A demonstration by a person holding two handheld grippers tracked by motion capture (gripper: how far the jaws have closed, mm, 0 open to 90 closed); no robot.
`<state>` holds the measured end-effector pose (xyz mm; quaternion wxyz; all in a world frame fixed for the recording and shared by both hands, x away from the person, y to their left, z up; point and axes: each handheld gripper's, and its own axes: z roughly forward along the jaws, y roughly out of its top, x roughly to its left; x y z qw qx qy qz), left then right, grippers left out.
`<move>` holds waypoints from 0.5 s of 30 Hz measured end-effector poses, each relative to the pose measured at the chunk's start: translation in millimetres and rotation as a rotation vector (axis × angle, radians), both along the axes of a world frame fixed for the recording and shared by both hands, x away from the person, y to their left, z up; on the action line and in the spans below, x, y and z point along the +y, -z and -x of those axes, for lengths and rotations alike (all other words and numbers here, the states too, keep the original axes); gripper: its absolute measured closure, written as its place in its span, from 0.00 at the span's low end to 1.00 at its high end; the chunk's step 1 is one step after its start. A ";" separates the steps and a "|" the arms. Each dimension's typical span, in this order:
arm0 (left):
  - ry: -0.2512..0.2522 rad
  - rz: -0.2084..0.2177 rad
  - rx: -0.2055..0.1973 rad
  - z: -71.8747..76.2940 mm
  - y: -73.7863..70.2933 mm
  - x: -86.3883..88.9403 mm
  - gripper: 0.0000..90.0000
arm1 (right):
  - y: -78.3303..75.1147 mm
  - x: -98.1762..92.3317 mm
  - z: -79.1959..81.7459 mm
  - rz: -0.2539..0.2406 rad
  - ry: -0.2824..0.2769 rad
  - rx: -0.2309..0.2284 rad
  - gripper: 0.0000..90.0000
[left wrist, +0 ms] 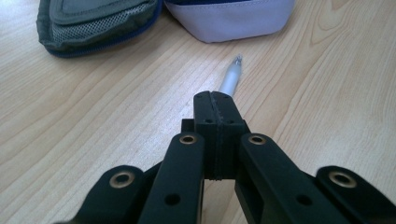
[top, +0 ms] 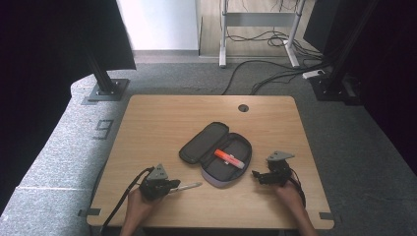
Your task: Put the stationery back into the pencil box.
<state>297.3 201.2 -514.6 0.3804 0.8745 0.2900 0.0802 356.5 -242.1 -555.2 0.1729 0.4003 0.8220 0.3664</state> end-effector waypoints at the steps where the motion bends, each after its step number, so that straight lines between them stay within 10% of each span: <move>1: 0.016 0.003 0.005 -0.5 0.7 -0.7 1.00 | 0.0 0.0 0.0 0.000 0.000 0.000 0.15; 15: 0.032 -0.036 0.009 -12.5 21.7 -12.2 0.76 | 0.0 0.0 0.0 -0.001 0.000 0.000 0.15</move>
